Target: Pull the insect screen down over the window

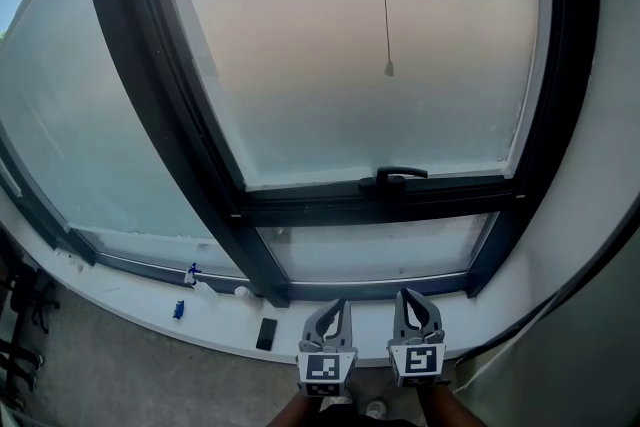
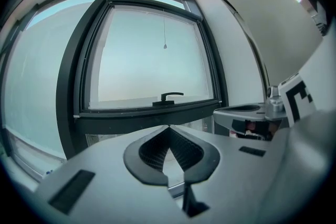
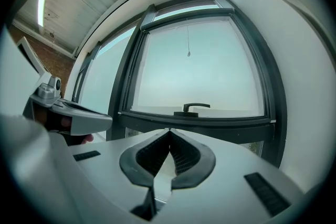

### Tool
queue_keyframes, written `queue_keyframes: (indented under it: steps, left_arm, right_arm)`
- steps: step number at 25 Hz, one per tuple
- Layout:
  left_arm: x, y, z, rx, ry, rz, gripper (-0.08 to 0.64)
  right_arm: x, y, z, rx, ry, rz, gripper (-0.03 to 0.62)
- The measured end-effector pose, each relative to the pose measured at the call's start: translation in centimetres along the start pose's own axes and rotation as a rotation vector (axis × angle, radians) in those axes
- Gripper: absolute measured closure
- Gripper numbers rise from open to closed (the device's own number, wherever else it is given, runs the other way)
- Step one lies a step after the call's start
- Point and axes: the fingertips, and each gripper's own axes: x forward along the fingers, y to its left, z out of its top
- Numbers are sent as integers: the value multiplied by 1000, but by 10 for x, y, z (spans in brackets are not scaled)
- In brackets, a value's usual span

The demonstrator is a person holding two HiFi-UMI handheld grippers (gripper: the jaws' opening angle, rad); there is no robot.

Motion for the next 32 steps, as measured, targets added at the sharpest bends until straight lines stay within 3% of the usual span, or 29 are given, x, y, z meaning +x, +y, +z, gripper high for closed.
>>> queue_keyframes:
  steps: [7,17,32]
  left_arm:
    - [24,10,-3,-14,12,-24,558]
    - [69,43,23,-39,-60,-53,558]
    - [124,76,34,-24,-80,-135,558]
  right_arm:
    - [24,0,-1,-23,3,-5,591]
    - [65,-23,3,-22,13,-77,591]
    - [109,-26,38,-61,-132,-135,591]
